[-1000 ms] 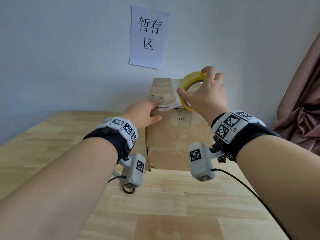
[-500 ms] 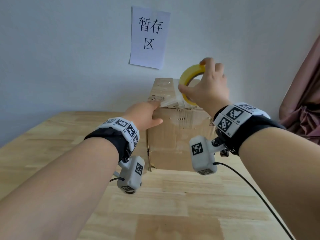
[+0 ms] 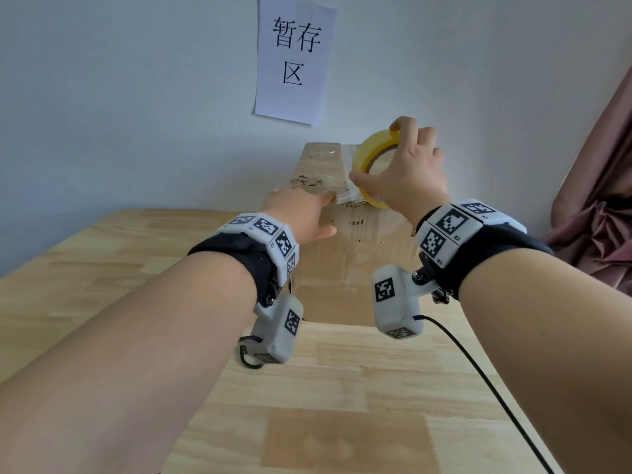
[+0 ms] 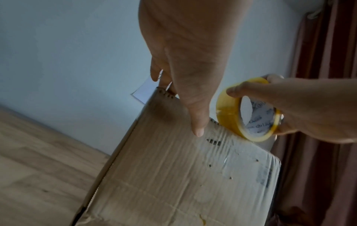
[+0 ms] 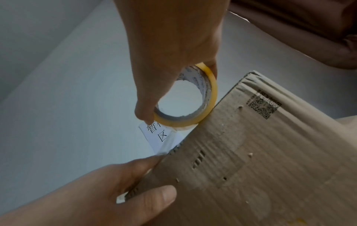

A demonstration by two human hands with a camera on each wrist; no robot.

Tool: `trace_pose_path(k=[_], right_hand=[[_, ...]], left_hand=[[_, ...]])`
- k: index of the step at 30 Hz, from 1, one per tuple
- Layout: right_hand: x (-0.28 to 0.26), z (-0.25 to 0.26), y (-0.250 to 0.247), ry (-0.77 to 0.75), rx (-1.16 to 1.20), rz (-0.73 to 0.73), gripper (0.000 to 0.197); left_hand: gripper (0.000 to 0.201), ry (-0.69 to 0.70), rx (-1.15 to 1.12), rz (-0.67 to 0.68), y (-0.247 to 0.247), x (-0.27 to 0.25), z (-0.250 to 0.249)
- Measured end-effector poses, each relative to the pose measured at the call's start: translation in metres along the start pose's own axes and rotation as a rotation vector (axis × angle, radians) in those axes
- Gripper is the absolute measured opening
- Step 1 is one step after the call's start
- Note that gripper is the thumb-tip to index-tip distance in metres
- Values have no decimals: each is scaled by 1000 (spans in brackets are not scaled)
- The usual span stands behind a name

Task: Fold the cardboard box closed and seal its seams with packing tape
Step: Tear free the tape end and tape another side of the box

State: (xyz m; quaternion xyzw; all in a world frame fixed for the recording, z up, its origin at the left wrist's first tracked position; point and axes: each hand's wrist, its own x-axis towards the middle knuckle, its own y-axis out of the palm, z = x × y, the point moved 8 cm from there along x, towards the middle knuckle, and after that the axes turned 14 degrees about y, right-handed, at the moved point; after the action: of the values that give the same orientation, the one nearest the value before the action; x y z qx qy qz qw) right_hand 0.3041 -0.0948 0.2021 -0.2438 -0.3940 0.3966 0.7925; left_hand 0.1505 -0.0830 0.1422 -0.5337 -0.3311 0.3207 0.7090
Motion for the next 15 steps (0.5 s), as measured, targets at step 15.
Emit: trace_pose_path(k=[15], right_hand=[[1, -2, 1, 6, -4, 9, 79]], left_hand=[[71, 18, -89, -211, -9, -20, 21]])
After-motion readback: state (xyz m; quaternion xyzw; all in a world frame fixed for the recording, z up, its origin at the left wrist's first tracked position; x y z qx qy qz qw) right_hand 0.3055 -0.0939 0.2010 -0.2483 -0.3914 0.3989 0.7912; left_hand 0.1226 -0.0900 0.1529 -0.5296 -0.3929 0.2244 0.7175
